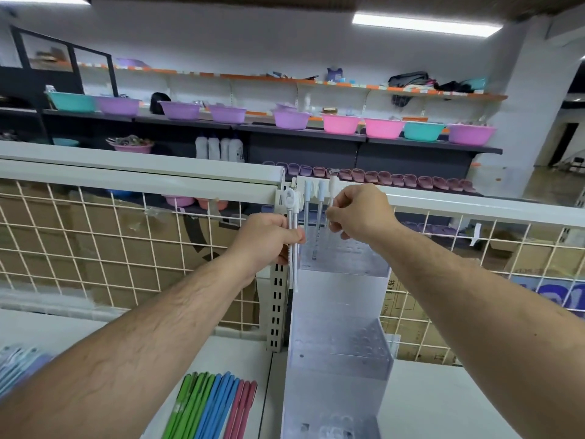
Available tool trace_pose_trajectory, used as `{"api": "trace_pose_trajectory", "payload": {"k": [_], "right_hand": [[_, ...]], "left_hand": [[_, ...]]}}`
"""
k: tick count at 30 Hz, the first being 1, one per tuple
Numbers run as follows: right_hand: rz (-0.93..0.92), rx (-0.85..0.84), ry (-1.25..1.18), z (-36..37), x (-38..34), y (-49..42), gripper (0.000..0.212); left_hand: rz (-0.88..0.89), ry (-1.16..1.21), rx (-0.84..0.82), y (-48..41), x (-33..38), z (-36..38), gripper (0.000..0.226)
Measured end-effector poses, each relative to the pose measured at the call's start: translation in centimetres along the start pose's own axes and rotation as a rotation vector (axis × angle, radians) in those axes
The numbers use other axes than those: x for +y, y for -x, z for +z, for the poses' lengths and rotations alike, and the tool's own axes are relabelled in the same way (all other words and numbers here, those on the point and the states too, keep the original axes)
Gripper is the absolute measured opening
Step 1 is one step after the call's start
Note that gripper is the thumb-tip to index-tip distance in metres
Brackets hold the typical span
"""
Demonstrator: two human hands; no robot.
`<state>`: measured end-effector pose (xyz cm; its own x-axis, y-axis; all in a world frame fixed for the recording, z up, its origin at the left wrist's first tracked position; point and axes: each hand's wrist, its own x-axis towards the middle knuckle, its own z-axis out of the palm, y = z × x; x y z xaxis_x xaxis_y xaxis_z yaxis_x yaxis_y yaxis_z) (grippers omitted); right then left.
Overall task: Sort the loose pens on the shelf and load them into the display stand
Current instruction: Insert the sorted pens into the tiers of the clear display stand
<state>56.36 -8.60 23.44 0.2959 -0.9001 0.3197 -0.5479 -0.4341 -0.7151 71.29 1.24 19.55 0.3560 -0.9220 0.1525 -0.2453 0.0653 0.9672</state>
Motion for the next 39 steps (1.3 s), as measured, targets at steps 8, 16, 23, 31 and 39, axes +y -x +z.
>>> {"api": "trace_pose_trajectory", "payload": {"k": [8,16,23,31,39], "right_hand": [[0.014,0.009,0.073,0.0,0.3,1.3,0.018],[-0.119,-0.249,-0.183,-0.7,-0.6,5.3,0.021],[-0.117,-0.163,-0.189,-1.2,-0.6,5.6,0.028],[-0.025,0.106,-0.195,-3.4,-0.4,2.8,0.007],[0.006,0.168,-0.192,-2.5,-0.5,1.1,0.009]], "left_hand": [[0.021,-0.045,-0.024,0.0,0.0,-0.4,0.024],[0.062,0.074,-0.038,0.5,1.2,0.4,0.027],[0.084,0.068,-0.068,0.5,2.1,1.7,0.019],[0.057,0.027,-0.056,-0.6,1.6,1.7,0.014],[0.043,-0.006,-0.116,-1.1,1.0,1.3,0.011]]}}
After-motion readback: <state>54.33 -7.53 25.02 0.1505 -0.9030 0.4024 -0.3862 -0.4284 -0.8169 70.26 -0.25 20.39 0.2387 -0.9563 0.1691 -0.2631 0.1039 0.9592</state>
